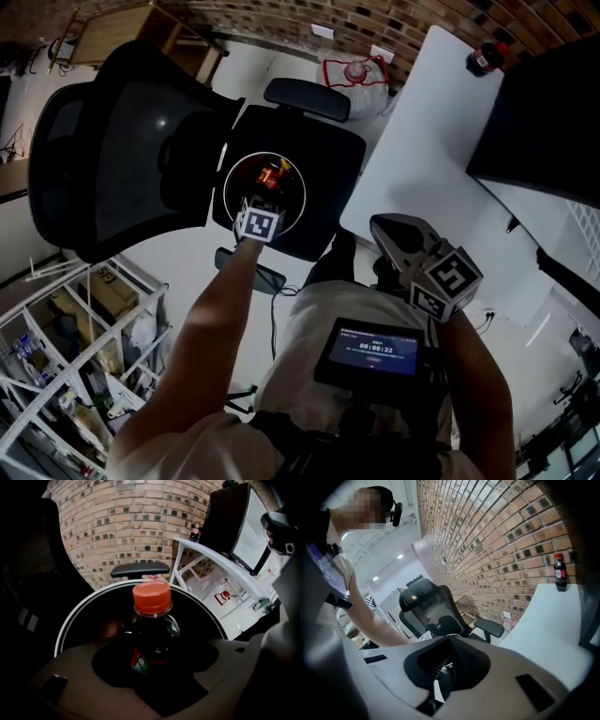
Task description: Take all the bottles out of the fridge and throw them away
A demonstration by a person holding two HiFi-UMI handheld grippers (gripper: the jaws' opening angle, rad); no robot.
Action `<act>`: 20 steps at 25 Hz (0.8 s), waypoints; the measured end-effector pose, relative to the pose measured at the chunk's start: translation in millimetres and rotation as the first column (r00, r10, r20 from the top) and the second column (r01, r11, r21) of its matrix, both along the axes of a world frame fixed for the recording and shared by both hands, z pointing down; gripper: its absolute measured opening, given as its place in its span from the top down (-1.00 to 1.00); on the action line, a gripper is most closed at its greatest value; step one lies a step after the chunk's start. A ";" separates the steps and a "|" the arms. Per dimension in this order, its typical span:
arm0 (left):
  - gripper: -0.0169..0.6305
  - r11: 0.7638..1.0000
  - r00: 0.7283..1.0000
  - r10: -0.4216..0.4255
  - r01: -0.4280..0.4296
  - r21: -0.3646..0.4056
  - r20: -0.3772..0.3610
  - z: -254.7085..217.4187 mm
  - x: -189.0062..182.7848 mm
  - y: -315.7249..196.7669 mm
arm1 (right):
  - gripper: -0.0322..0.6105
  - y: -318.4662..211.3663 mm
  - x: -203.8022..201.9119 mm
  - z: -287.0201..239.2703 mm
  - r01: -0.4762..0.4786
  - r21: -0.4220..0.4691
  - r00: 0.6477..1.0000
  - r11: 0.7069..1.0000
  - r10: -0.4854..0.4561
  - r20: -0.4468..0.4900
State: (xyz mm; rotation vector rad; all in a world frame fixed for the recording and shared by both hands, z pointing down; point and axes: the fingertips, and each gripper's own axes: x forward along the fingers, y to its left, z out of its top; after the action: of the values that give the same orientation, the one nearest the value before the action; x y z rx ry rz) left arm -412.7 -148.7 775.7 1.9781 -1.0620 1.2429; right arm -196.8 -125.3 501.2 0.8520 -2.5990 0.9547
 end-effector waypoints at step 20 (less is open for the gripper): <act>-0.07 0.902 0.988 -0.085 0.131 -0.412 0.128 75.7 -8.6 22.1 | 0.89 24.0 44.1 21.6 -0.129 -0.050 0.990 0.990 0.125 -0.072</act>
State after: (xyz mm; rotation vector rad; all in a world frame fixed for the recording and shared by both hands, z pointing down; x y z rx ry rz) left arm -421.3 -126.6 851.4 1.5203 -0.8520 1.3941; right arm -152.7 -101.2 522.8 1.0277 -2.4746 1.0058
